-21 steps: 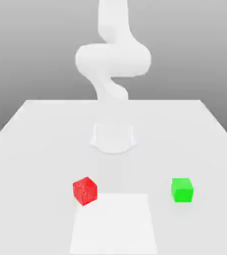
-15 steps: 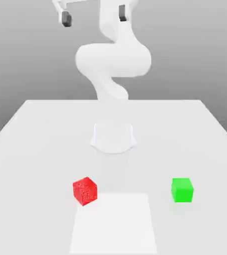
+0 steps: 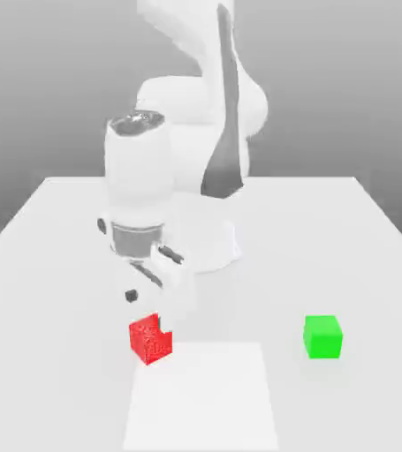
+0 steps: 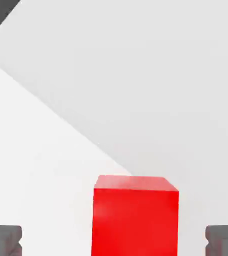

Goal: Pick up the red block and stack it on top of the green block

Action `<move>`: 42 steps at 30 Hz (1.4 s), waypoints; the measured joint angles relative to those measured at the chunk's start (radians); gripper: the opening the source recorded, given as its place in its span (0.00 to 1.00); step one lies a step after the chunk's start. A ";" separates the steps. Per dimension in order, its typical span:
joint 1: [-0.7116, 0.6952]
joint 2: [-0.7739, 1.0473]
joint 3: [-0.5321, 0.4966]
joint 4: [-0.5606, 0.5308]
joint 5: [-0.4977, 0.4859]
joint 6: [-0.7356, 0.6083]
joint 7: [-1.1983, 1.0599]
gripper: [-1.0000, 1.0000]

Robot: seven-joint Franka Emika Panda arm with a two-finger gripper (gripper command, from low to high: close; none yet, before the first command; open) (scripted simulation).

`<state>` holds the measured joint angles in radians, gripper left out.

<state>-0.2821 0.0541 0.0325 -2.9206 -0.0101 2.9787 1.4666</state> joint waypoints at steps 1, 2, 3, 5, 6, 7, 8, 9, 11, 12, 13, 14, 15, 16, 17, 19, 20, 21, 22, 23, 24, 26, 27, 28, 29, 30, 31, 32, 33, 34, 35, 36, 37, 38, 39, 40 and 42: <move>0.005 0.039 -0.006 0.004 -0.007 0.033 0.007 0.50; 0.011 0.076 -0.014 0.008 -0.012 0.065 0.011 0.50; 0.017 0.108 -0.020 0.012 -0.014 0.092 0.014 0.00; 0.017 0.108 -0.020 0.012 -0.015 0.092 0.014 0.00; 0.017 0.108 -0.020 0.012 -0.015 0.093 0.015 0.00; 0.017 0.108 -0.020 0.012 -0.016 0.094 0.016 0.00; 0.016 0.108 -0.020 0.012 -0.017 0.094 0.016 0.00; 0.019 0.124 -0.023 0.014 -0.019 0.108 0.019 0.00; 0.013 0.091 -0.016 0.010 -0.018 0.079 0.017 0.00; 0.010 0.062 -0.012 0.006 -0.011 0.053 0.012 0.00; 0.009 0.029 -0.009 0.001 -0.004 0.025 0.007 0.00; 0.004 -0.006 -0.002 -0.004 -0.001 -0.005 0.005 0.00; 0.004 -0.041 -0.001 -0.009 0.006 -0.035 0.000 0.00; 0.007 -0.077 -0.002 -0.014 0.011 -0.066 -0.004 0.00; 0.010 -0.113 -0.004 -0.019 0.015 -0.096 -0.006 0.00; 0.035 -0.163 0.015 -0.021 0.027 -0.145 0.001 0.00; 0.062 -0.175 0.037 -0.016 0.037 -0.161 0.012 0.00; 0.093 -0.183 0.064 -0.011 0.048 -0.174 0.025 0.00; 0.125 -0.190 0.091 -0.004 0.060 -0.187 0.038 0.00; 0.158 -0.196 0.119 0.002 0.071 -0.199 0.052 0.00; 0.192 -0.202 0.148 0.009 0.083 -0.211 0.066 0.00; 0.260 -0.213 0.205 0.023 0.107 -0.234 0.095 0.00; 0.294 -0.219 0.234 0.030 0.119 -0.246 0.109 0.00; 0.328 -0.224 0.263 0.037 0.132 -0.258 0.123 0.00; 0.362 -0.230 0.292 0.044 0.144 -0.269 0.137 0.00; 0.397 -0.236 0.321 0.051 0.156 -0.281 0.151 0.00; 0.430 -0.241 0.349 0.058 0.168 -0.292 0.165 0.00; 0.459 -0.242 0.376 0.065 0.177 -0.299 0.179 0.00; 0.467 -0.223 0.392 0.068 0.169 -0.284 0.195 0.00; 0.466 -0.195 0.402 0.071 0.150 -0.259 0.213 0.00; 0.461 -0.162 0.408 0.072 0.122 -0.229 0.235 0.00; 0.454 -0.126 0.410 0.074 0.086 -0.196 0.262 0.00; 0.444 -0.088 0.404 0.075 0.042 -0.163 0.293 0.00; 0.446 -0.050 0.392 0.076 -0.010 -0.129 0.330 0.00; 0.456 -0.011 0.368 0.078 -0.067 -0.096 0.371 0.00; 0.464 0.012 0.353 0.080 -0.103 -0.076 0.396 1.00; 0.464 0.012 0.353 0.080 -0.103 -0.076 0.396 1.00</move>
